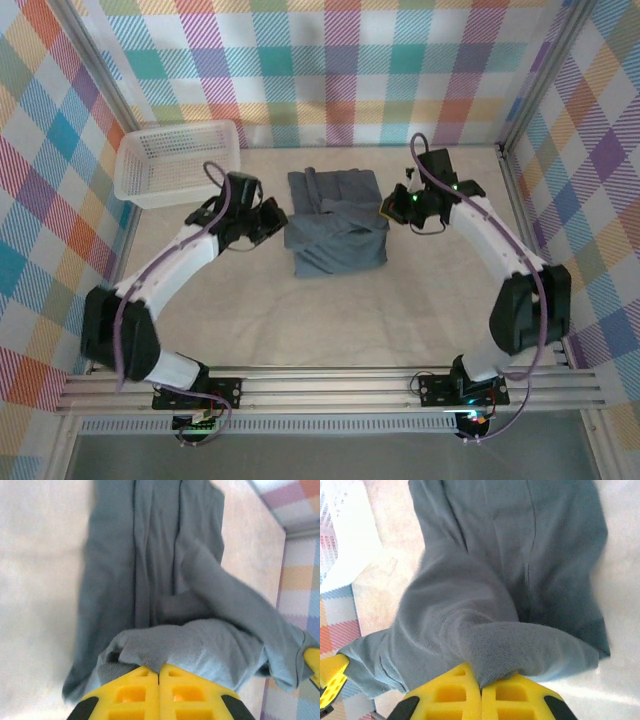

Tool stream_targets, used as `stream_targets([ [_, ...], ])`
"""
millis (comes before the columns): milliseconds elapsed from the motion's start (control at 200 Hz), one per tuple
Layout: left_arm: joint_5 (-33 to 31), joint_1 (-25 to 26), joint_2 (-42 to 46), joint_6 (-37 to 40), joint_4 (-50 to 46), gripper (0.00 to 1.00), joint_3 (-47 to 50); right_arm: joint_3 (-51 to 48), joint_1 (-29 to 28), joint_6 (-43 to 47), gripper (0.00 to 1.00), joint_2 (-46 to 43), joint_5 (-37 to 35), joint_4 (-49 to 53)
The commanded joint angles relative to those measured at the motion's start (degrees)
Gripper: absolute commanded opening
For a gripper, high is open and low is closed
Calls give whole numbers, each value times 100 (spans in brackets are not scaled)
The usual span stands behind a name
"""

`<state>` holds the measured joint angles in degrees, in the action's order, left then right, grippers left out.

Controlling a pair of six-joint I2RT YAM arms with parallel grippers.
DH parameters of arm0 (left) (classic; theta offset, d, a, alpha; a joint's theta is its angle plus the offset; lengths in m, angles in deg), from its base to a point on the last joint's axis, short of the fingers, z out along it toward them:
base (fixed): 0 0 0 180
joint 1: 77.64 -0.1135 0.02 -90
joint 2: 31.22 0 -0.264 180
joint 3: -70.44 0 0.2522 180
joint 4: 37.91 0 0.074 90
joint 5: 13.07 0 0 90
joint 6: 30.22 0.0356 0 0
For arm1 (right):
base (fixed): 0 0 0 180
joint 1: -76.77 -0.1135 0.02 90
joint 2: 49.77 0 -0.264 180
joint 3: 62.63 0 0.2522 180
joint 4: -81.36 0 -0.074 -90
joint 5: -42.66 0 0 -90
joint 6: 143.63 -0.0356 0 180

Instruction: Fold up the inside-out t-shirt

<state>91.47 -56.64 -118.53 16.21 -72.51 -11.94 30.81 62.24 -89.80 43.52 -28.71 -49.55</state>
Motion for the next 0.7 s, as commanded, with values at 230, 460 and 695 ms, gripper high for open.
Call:
stream_targets([
  [230, 343, -639, -2690, 444, 811, 0, -2414, 2447, 420, 512, 3, 2546, 56, -408],
  [460, 459, -866, -3933, 591, 650, 48, -3869, 4446, 639, 798, 70, 3967, 893, 248],
  [695, 329, -931, -2386, 623, 1334, 58, -1567, 1711, 745, 712, 81, 2120, 667, -490],
])
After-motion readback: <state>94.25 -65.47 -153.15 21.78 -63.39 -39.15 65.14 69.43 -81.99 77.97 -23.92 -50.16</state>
